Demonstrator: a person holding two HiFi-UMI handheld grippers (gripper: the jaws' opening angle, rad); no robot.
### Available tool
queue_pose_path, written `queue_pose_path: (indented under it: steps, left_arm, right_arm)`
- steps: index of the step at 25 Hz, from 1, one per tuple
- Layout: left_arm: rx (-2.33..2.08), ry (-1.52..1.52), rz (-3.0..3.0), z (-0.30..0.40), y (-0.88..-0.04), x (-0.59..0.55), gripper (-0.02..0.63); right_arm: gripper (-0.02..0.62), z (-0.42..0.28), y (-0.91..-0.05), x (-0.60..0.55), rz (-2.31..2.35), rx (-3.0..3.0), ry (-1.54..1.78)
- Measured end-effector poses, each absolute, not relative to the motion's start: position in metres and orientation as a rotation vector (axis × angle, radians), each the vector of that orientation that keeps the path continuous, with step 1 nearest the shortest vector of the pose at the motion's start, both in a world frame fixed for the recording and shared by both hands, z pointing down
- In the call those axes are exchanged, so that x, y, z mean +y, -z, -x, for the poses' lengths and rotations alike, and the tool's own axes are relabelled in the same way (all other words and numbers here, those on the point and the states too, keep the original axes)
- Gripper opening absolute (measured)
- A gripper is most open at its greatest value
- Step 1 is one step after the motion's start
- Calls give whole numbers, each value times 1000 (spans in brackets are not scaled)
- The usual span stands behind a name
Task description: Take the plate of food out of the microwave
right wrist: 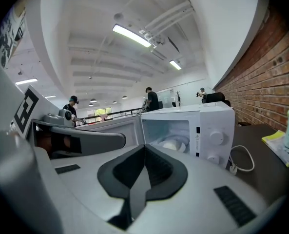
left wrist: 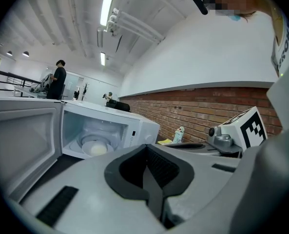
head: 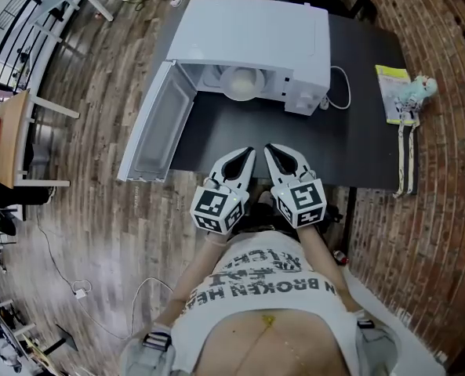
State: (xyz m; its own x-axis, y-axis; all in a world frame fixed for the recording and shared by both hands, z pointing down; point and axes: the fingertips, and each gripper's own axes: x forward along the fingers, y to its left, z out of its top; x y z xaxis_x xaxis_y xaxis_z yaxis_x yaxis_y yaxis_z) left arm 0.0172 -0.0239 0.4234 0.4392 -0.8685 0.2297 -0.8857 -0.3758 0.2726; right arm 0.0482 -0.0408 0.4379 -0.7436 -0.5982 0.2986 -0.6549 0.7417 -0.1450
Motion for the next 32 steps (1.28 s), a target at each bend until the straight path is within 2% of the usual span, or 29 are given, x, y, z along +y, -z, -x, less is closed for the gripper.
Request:
queue_pose_path:
  steps: [9, 25, 32]
  left_arm:
    - [-1353, -80, -2415, 1, -429, -65, 6]
    - [-1079, -126, -2538, 79, -436, -135, 6]
    - [-1061, -136, -2532, 106, -448, -148, 6]
  right_arm:
    - [9, -31, -442, -78, -1132, -2653, -385]
    - [9, 64, -449, -146, -1327, -2549, -436]
    - [8, 77, -460, -157, -1392, -2482, -457]
